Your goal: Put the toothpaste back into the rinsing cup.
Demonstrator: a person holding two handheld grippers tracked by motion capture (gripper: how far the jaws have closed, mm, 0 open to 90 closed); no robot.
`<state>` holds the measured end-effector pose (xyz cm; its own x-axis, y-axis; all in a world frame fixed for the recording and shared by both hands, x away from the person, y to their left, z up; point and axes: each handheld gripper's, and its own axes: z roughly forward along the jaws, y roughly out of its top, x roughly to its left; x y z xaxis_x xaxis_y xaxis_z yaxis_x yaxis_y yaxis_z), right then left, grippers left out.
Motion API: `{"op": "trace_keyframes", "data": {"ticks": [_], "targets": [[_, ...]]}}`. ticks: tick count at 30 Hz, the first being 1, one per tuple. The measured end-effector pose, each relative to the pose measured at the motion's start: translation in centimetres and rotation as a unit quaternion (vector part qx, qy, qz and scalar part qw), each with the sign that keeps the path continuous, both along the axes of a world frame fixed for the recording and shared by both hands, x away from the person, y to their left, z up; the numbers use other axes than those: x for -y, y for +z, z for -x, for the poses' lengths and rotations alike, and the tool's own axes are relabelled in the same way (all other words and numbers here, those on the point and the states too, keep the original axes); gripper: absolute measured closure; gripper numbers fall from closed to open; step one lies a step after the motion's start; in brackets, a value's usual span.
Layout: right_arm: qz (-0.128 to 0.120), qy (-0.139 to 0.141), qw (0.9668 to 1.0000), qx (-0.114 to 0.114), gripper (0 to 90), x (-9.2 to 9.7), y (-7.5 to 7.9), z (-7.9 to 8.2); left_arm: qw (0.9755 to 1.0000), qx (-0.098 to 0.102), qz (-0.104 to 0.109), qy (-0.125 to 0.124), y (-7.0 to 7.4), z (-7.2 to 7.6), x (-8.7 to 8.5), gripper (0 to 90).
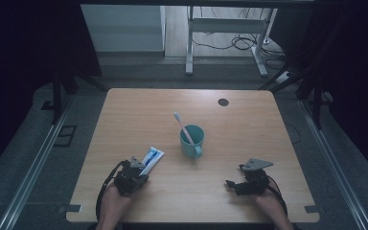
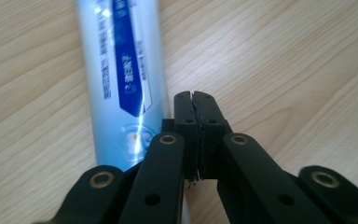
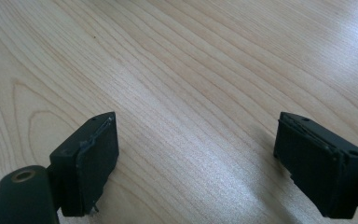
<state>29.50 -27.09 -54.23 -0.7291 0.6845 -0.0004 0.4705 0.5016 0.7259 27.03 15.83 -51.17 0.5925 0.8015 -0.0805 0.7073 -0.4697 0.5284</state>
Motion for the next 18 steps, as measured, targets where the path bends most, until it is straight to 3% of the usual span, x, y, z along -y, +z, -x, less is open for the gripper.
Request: {"op": "trace_keyframes", "data": {"ticks": [4, 10, 14, 18], "targets": [[0.000, 0.000, 1.0000, 0.000, 13.7, 0.0, 0.0, 0.0, 1.0000, 0.000, 0.006, -0.007, 0.3, 0.1, -0.3, 83.8], [0.000, 0.000, 1.0000, 0.000, 13.8, 0.0, 0.0, 0.0, 0.9998, 0.015, 0.004, -0.016, 1.6, -0.2, -0.5, 72.6], [0.000, 0.000, 1.0000, -0.001, 13.8, 0.0, 0.0, 0.0, 0.9996, 0.018, -0.015, -0.014, 2.3, -0.5, -0.8, 63.7], [0.000, 0.000, 1.0000, 0.000, 13.8, 0.0, 0.0, 0.0, 0.9993, 0.006, -0.034, -0.014, 2.5, -1.2, -1.2, 57.1]]}}
